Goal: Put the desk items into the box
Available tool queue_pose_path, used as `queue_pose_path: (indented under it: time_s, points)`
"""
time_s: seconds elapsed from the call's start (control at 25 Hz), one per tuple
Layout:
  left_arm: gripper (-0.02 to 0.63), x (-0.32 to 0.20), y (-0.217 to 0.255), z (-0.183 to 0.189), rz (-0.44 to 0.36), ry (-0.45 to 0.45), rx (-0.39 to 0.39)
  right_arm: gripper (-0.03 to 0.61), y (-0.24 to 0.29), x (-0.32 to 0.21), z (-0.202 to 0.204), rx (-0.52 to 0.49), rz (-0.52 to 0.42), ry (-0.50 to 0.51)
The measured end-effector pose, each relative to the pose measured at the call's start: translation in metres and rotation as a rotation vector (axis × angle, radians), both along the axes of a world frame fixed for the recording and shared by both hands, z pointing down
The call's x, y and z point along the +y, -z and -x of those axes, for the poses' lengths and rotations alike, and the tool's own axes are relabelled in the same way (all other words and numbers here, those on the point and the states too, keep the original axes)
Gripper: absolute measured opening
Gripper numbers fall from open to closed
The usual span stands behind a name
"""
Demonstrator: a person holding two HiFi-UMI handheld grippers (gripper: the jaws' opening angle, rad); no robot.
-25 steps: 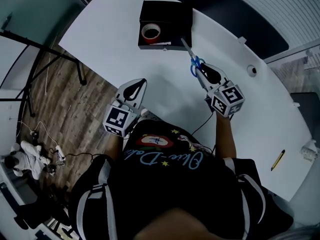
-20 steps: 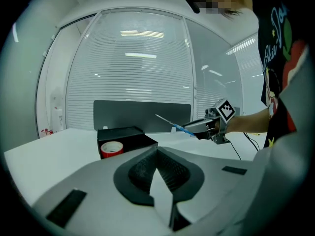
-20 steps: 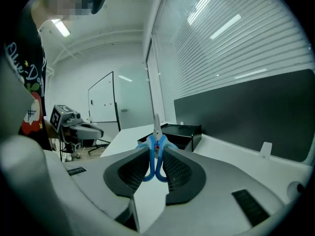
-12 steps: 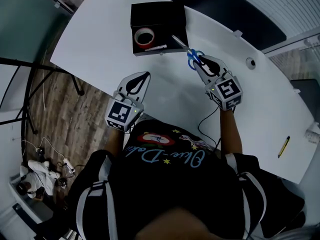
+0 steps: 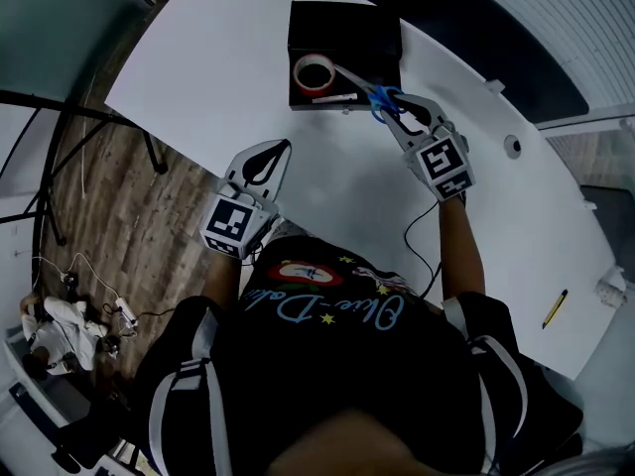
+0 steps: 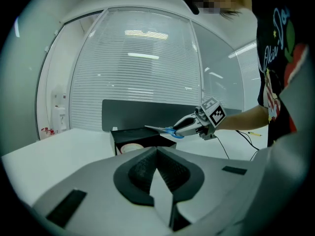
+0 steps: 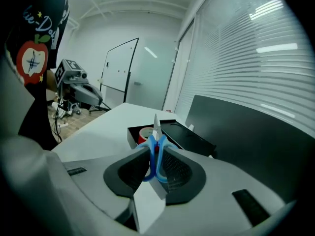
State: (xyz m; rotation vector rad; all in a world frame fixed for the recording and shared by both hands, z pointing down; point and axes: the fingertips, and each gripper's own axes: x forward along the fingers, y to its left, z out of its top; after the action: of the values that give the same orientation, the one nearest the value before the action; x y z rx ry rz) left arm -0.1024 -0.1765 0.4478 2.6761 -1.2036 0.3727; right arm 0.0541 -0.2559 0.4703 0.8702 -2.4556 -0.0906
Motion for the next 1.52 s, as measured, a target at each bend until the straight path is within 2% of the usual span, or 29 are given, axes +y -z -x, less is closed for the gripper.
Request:
queue_pose_path:
  time_s: [0.28,0.56,0.8,1.04,1.12,1.32,1.52]
  points:
    - [-0.003,0.002,-0.006,0.031,0.019,0.076,-0.012,0.087,-0.026,-0.021,0.017,0.112,-0.003,0.063]
    - [-0.003,-0.001,-0.004,0.040,0.016,0.110,-0.017,0.087,-0.051,-0.034,0.020,0.216,0.012,0.109]
    - [-0.003,0.000,-0.007,0.039,0.027,0.108,-0.024,0.087,-0.058,-0.039,0.022,0.230,0.016,0.144]
    - [-0.003,0.002,-0.007,0.038,0.030,0.106,-0.021,0.087,-0.059,-0.044,0.027,0.199,0.073,0.185]
    - [-0.003,0.002,-0.008,0.039,0.031,0.109,-0.022,0.087,-0.060,-0.046,0.029,0.215,0.090,0.212]
    - [-0.003,0.004,-0.006,0.042,0.028,0.119,-0.021,0.087,-0.067,-0.050,0.029,0.331,0.081,0.281]
    - [-0.003,0.005,-0.006,0.047,0.032,0.133,-0.022,0.089,-0.074,-0.052,0.035,0.306,0.135,0.299]
